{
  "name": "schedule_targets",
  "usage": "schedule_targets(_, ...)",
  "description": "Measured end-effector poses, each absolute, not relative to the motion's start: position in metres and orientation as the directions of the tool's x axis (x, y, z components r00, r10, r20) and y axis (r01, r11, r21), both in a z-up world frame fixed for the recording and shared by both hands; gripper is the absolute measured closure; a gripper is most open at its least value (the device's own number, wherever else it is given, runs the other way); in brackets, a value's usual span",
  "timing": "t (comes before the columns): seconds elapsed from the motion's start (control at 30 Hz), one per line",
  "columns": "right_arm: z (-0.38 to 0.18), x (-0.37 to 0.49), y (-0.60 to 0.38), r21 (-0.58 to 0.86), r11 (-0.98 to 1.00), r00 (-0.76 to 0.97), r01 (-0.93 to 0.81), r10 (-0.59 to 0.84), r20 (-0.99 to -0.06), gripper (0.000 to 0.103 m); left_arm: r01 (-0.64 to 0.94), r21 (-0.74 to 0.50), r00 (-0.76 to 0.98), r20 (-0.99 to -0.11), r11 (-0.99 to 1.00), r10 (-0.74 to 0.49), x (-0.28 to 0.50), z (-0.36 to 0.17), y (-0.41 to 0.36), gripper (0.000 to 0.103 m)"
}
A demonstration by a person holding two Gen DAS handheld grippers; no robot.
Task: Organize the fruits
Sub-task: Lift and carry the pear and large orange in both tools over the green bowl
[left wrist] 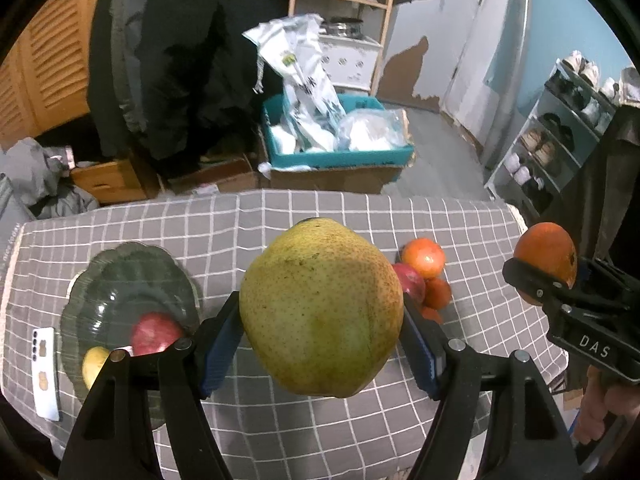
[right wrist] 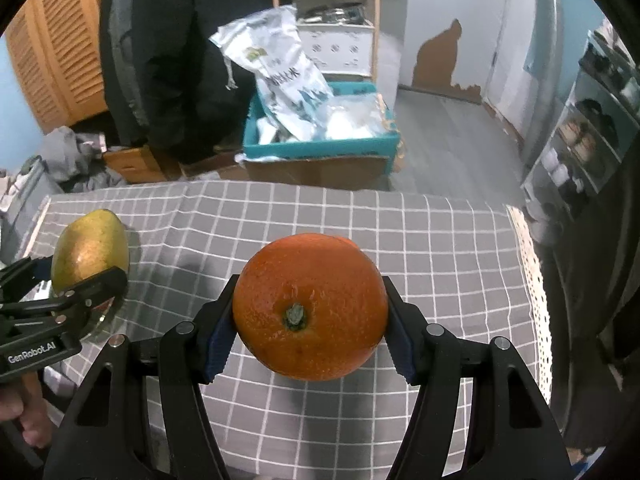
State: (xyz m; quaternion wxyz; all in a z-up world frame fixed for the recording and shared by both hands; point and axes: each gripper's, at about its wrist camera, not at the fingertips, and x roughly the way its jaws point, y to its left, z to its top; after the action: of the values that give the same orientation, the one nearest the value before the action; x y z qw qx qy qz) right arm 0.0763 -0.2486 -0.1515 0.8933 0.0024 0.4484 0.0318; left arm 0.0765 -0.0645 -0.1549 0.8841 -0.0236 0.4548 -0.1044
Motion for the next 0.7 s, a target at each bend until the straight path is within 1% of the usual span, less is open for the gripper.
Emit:
schedule_targets(0.37,-0.129,0.081,-0.207,0.025,0.992,0.629,-0.122,0.097,-0.771,0.038,0.105,-0.14,0.64,-0.748,0.985,-0.175,0.069,-0.125,-0.022,0.028)
schedule_targets(0.7,-0.118,0.098,-0.152,0.038,0.979,0.627,-0.201,0.159,-0.763,0.038,0.034,-0.151,0.666,-0.733,0.988,-0.135,0.065,-0.122,0.027,0.028)
